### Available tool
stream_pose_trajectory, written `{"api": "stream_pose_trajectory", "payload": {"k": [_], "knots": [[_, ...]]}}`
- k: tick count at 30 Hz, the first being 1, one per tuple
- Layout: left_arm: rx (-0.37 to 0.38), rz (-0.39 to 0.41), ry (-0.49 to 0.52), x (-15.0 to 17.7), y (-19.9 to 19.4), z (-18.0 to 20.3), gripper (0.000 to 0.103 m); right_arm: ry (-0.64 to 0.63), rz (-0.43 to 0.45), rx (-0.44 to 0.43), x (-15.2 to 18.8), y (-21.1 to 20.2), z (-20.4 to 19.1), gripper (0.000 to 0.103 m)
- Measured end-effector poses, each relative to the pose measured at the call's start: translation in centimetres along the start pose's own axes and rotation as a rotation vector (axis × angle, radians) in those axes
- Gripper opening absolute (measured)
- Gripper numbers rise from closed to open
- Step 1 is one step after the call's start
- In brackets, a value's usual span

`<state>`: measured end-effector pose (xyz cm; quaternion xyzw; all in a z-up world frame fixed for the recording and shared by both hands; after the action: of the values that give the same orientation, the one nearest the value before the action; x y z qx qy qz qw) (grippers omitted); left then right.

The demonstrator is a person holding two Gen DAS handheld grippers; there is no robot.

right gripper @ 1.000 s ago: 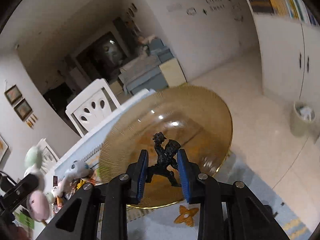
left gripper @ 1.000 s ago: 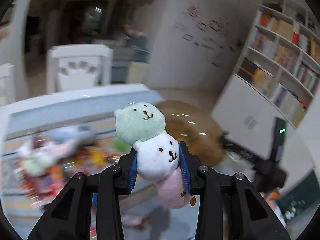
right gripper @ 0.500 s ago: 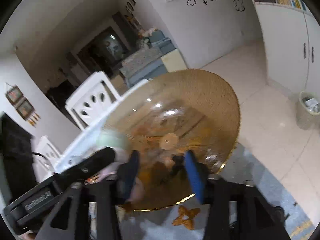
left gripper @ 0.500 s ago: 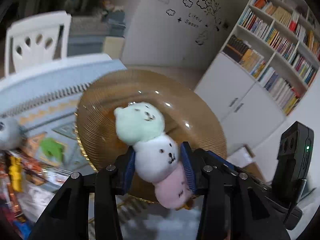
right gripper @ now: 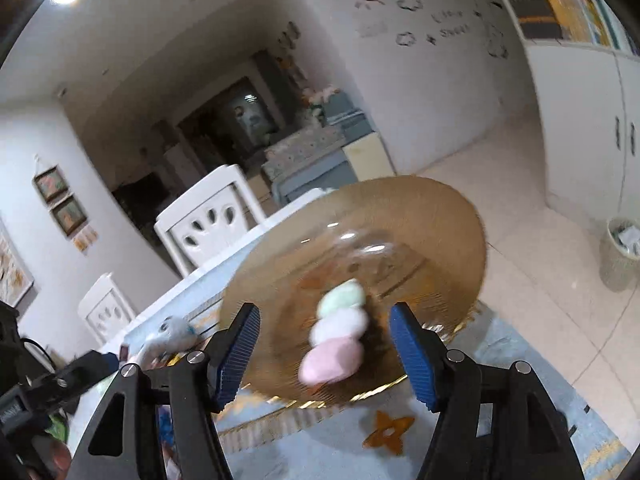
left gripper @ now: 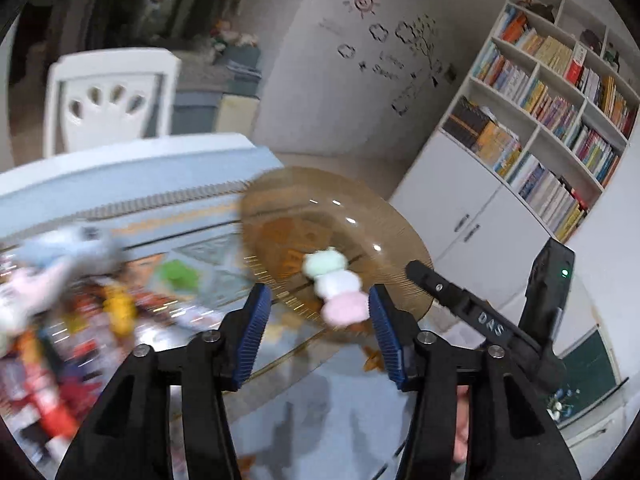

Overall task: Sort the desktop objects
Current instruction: 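Carry both items over the amber bowl and open both tools to drop them, then move both tools back to the pile of objects, then grasp the white-yellow highlighter with left tool while right tool grasps red candy box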

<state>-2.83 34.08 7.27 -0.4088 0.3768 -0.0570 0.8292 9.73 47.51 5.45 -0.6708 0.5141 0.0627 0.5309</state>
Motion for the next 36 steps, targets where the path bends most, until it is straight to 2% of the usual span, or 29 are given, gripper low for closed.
{"api": "stream_pose_trajectory", "payload": {"k": [2, 6, 9, 11, 14, 16, 18, 22, 25, 27, 30, 32, 36], "knots": [[-0.041, 0.043, -0.035, 1.5, -3.6, -2.2, 0.060, -0.043, -0.005, -0.012, 0.7, -0.6, -1.7, 0.066], [-0.117, 0.118, -0.077, 4.1, -8.8, -5.9, 0.060, -0.138, -0.050, -0.085, 4.3, -1.6, -7.0, 0.066], [-0.181, 0.146, -0.115, 6.9, -11.5, -9.0, 0.061, -0.227, -0.097, -0.098, 6.9, -0.5, -10.8, 0.066], [-0.227, 0.136, -0.149, 9.0, -12.4, -11.3, 0.063, -0.313, -0.116, -0.075, 9.2, 0.8, -13.1, 0.066], [-0.253, 0.107, -0.190, 12.1, -12.3, -13.8, 0.063, -0.404, -0.166, -0.056, 12.2, 3.4, -15.3, 0.066], [-0.245, 0.051, -0.221, 14.0, -10.8, -14.7, 0.063, -0.435, -0.195, -0.040, 13.3, 4.5, -15.6, 0.066], [-0.227, 0.016, -0.236, 15.4, -9.2, -14.9, 0.063, -0.448, -0.176, -0.034, 13.3, 4.3, -15.4, 0.066], [-0.262, -0.077, -0.271, 16.8, -5.5, -15.2, 0.063, -0.408, -0.165, -0.051, 12.8, 4.1, -14.4, 0.066], [-0.271, -0.100, -0.285, 17.4, -4.3, -15.5, 0.054, -0.379, -0.188, -0.053, 12.9, 4.3, -13.6, 0.066], [-0.258, -0.096, -0.286, 17.4, -4.1, -15.3, 0.037, -0.365, -0.207, -0.064, 13.1, 4.5, -13.7, 0.066], [-0.226, -0.088, -0.271, 17.2, -4.1, -14.6, 0.024, -0.367, -0.229, -0.085, 13.5, 4.8, -13.9, 0.066], [-0.238, -0.081, -0.240, 17.2, -4.1, -14.0, 0.020, -0.388, -0.270, -0.106, 14.3, 5.3, -14.5, 0.066], [-0.271, -0.062, -0.222, 17.9, -4.7, -13.9, 0.020, -0.459, -0.365, -0.132, 15.9, 6.5, -16.4, 0.066]]}}
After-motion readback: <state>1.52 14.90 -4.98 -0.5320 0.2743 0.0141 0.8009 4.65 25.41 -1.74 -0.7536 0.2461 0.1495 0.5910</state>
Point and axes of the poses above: each gripper's, at about its wrist camera, not at the fingertips, and y roughly the way its jaws point, z to its right, x to its underside, the point moved 10 cm from there along y, roughly the way its jaws point, and after that the axes turned 11 degrees about -z, right-handed, at the moved point
